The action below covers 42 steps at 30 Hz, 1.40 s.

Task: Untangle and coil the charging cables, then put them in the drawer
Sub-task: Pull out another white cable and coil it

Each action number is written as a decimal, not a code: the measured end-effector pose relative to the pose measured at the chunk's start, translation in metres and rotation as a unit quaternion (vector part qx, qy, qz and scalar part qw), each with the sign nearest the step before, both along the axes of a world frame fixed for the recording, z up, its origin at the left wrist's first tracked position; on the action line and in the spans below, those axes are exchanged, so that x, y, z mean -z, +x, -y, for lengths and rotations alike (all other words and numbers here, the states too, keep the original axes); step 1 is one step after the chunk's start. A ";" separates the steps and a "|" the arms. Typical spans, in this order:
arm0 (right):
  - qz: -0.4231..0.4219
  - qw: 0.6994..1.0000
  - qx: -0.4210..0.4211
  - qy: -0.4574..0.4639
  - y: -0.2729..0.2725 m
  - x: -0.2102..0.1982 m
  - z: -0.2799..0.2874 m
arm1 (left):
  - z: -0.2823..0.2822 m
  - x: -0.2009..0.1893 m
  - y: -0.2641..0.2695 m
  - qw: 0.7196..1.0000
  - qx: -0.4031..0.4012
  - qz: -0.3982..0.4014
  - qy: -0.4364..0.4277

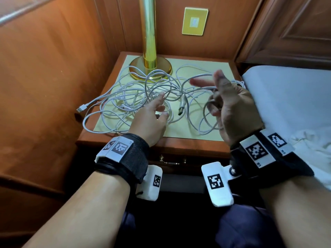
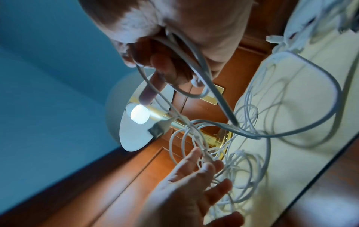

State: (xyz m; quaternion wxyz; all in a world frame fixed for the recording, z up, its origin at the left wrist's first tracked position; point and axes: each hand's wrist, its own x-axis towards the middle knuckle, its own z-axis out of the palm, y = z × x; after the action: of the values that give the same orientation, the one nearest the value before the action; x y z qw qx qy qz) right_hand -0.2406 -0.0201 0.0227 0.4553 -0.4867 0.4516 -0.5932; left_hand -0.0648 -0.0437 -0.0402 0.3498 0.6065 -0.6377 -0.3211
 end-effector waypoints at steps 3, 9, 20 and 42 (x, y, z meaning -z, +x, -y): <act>0.073 0.996 0.030 0.047 -0.005 -0.006 0.001 | 0.001 0.001 -0.003 1.000 0.008 0.023 0.003; 0.154 0.985 -0.001 0.075 -0.011 -0.015 -0.005 | 0.003 0.005 -0.007 0.998 0.028 0.058 0.018; -0.070 0.954 -0.026 0.291 -0.037 0.002 -0.004 | 0.004 -0.002 -0.003 0.995 0.018 0.096 -0.008; -0.496 0.812 -0.246 0.186 0.005 0.029 -0.019 | -0.012 -0.019 -0.003 0.996 -0.027 -0.089 -0.009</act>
State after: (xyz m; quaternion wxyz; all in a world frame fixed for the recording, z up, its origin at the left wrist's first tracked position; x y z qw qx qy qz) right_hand -0.2356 -0.0008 -0.0062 0.3821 -0.7156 0.5831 -0.0439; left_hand -0.0674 -0.0319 -0.0214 0.4192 0.5889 -0.5904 -0.3590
